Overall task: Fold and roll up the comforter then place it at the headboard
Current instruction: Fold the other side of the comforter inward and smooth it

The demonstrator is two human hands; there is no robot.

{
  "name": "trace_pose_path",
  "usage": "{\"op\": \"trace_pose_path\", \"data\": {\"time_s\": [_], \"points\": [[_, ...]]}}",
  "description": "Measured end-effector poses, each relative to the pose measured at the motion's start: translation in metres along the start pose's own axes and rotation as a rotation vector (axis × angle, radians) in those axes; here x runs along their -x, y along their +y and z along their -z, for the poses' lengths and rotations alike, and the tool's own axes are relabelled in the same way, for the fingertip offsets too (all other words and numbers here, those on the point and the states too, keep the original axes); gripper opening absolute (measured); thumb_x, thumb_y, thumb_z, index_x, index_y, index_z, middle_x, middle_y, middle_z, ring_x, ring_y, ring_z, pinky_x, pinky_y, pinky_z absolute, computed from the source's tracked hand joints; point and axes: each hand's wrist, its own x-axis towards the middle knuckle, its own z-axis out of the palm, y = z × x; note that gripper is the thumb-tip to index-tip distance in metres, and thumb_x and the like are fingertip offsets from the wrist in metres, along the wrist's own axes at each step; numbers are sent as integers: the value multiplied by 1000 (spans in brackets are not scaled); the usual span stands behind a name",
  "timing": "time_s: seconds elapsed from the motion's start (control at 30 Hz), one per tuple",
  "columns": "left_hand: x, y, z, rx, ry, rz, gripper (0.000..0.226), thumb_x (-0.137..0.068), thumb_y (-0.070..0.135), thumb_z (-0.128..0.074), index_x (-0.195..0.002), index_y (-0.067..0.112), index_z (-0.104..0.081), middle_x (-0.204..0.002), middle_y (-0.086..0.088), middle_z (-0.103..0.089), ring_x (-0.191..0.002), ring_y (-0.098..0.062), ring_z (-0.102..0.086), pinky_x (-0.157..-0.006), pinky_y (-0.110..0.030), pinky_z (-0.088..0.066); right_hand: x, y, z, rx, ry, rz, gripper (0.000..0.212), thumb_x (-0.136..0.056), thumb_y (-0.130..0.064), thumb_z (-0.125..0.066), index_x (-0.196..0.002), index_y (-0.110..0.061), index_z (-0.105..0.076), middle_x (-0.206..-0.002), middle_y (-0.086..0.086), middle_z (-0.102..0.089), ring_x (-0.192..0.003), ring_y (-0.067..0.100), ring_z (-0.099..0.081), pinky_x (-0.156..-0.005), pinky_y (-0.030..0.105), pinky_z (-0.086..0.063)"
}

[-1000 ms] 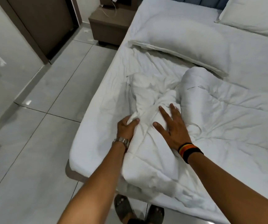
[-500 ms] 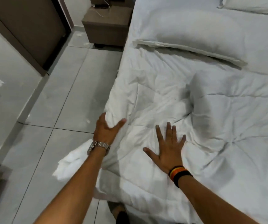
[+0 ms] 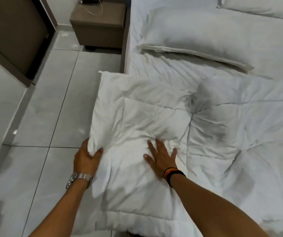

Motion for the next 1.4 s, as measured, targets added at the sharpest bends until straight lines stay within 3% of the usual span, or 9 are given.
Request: {"op": "trace_pose_path", "data": {"time_s": [0.13,0.23,0.4,0.63,0.87,0.97,1.13,1.3,1.4], "points": [[-5,20,-38,-320,-60,-48,108,-81,60,-79,-164,19,-24,-164,-22,-30,-149,-41,-33,-120,-53,-32,-8,-14,15,4,180,30,71,-104,-71,-20,-165,-45,5,-177,1,3,-163,20,6,-123,67,11],[-11,58,-68,-458,-33,-280,99,-90,68,-54,-167,24,-11,-173,-18,2,-160,-39,-1,-124,-61,-6,-14,8,49,32,370,60,70,-104,-69,-23,-167,-43,-5,-177,2,-2,-163,22,1,-125,62,8],[-26,137,-129,-471,-202,-578,80,-96,58,-43,-165,23,-22,-174,-11,-11,-160,-33,-7,-127,-56,-4,-39,96,146,131,571,-192,70,-104,-68,-26,-167,-42,-8,-177,6,-1,-163,29,0,-123,68,4],[-60,224,-225,-537,-290,-743,64,-106,44,-49,-163,22,-29,-171,-8,-25,-158,-31,-18,-127,-48,-13,-67,190,233,97,603,-290,77,-98,-80,-15,-165,-47,2,-176,3,14,-162,31,12,-120,75,4],[-129,283,-359,-818,-421,-816,71,-106,55,-38,-165,18,-21,-170,-8,-27,-159,-28,-16,-128,-45,-11,-112,255,212,-104,544,-237,78,-94,-85,-19,-160,-57,12,-174,-5,21,-161,32,12,-119,77,-3],[-156,280,-397,-943,-563,-727,93,-93,75,-47,-163,18,-26,-160,-14,-41,-148,-35,-37,-121,-45,-29,-133,280,194,-157,550,-207,78,-92,-87,-18,-158,-59,14,-173,-7,23,-161,32,12,-119,76,-3],[-147,265,-394,-947,-564,-702,83,-78,88,-51,-129,23,-61,-120,-11,-72,-108,-35,-67,-77,-37,-45,-136,283,185,-189,506,-197,79,-93,-86,-17,-160,-56,14,-172,-6,28,-161,33,14,-119,76,-2],[-176,276,-312,-762,-267,-569,54,-84,73,-66,-102,23,-70,-108,-18,-76,-102,-41,-70,-79,-41,-51,-139,253,202,-269,591,-74,79,-94,-85,-18,-161,-54,13,-173,-5,24,-161,28,16,-120,71,4],[-197,262,-252,-842,-114,-466,54,-85,74,-64,-91,20,-61,-96,-21,-74,-90,-43,-70,-71,-41,-49,-148,254,192,-130,340,-98,78,-98,-79,-14,-164,-46,13,-174,1,23,-160,27,19,-123,69,9]]}}
